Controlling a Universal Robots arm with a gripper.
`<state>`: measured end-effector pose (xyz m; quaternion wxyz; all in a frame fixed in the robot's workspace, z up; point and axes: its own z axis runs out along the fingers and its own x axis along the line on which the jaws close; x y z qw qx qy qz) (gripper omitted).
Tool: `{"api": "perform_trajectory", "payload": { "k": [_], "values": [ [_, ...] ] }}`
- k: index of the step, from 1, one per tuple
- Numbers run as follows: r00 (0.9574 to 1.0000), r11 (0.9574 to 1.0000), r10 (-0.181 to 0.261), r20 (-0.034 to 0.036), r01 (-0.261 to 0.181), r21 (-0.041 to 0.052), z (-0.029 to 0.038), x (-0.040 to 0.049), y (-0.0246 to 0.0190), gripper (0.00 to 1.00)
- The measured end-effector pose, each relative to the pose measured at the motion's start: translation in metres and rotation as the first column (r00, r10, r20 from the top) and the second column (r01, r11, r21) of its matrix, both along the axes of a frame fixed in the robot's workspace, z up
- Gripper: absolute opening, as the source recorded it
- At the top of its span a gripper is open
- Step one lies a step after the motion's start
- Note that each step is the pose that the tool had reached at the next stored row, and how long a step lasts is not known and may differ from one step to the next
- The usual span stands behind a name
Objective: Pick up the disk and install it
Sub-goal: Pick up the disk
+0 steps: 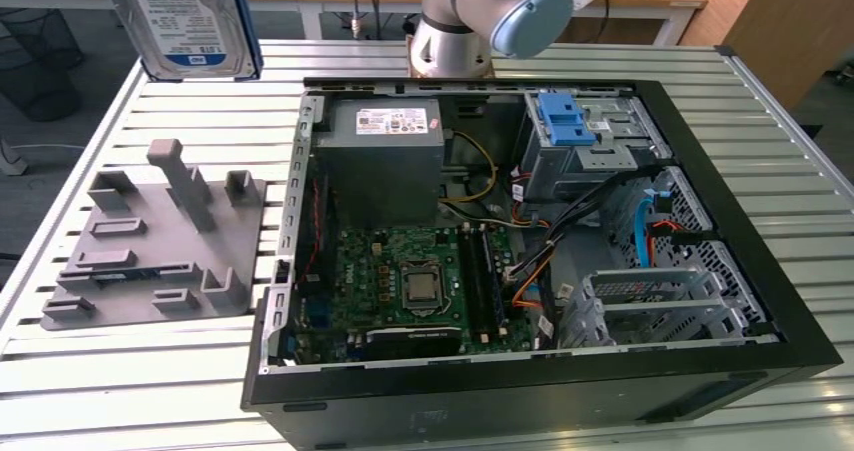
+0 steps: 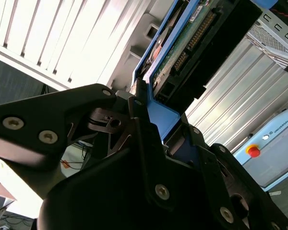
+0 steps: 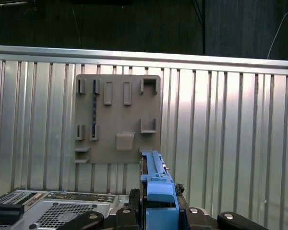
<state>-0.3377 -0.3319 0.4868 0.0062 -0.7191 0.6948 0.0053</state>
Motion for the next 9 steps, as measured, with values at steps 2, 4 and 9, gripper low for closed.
{"api": "perform_trajectory", "payload": {
  "k": [2, 4, 9],
  "values": [
    [1.0000, 1.0000, 0.000, 0.0000, 0.000, 0.0000, 0.0000, 0.0016, 0.0000, 0.36],
    [1.0000, 1.0000, 0.000, 0.0000, 0.000, 0.0000, 0.0000, 0.0031, 0.0000, 0.36],
    [1.0000, 1.0000, 0.000, 0.0000, 0.000, -0.0001, 0.0000, 0.0101, 0.0000, 0.36]
  ]
}}
